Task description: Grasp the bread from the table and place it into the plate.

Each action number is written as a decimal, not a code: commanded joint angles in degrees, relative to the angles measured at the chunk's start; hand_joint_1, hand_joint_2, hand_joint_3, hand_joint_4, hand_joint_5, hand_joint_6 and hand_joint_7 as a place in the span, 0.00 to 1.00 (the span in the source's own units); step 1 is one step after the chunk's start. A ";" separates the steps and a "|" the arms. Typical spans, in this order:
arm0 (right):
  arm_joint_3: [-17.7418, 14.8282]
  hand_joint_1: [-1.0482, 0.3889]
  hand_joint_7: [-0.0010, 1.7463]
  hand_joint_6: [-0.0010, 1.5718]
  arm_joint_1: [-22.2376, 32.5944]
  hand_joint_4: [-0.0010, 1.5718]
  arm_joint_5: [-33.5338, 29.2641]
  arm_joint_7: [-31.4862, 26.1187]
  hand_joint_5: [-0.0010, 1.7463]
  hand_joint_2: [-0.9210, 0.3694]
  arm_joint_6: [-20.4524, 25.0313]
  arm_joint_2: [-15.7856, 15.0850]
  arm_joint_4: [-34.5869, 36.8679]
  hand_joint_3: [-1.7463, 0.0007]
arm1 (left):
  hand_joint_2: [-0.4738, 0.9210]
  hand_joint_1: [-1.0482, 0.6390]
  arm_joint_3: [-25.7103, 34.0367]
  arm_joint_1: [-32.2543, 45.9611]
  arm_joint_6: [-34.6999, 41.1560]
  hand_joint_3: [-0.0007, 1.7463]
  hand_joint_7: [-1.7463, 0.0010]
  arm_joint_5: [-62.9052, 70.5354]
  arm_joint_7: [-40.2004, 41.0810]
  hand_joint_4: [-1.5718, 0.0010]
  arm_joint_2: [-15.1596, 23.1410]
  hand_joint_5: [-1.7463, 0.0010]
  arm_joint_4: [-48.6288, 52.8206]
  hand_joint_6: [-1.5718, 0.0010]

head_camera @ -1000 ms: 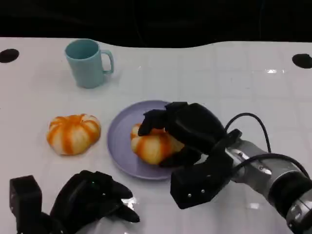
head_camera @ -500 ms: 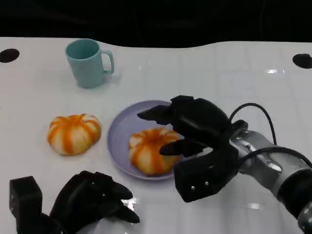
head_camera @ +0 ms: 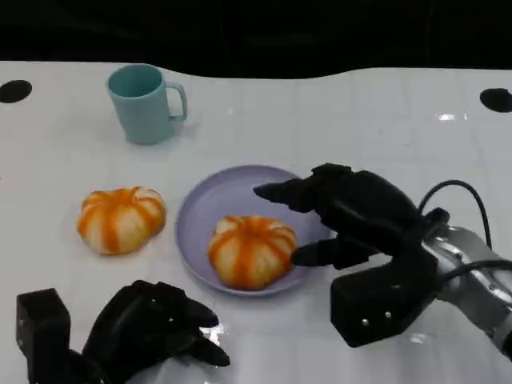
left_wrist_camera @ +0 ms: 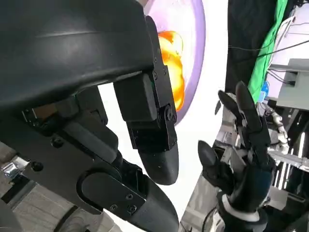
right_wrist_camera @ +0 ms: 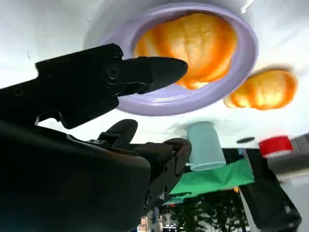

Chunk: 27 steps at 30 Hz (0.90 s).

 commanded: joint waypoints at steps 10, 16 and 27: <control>-8.27 0.31 0.24 0.37 13.96 0.28 8.83 -5.06 0.73 0.00 -11.15 -3.07 -7.31 0.87 | 0.85 0.00 -0.14 0.29 0.81 0.00 0.99 0.38 0.80 0.00 0.39 0.88 -0.33 0.00; -11.08 0.32 0.72 0.28 21.02 0.33 18.51 0.67 0.99 0.00 -10.49 -2.08 -12.30 0.87 | 0.84 0.00 -0.06 0.21 1.14 0.00 0.99 0.09 0.66 0.00 0.25 0.87 -0.36 0.00; -14.87 0.39 1.00 0.33 30.81 0.44 36.64 12.82 1.00 0.00 -5.91 0.61 -18.06 0.90 | 0.84 0.00 0.01 -0.22 0.97 0.00 0.99 -0.44 -0.37 0.00 0.05 0.88 0.24 0.00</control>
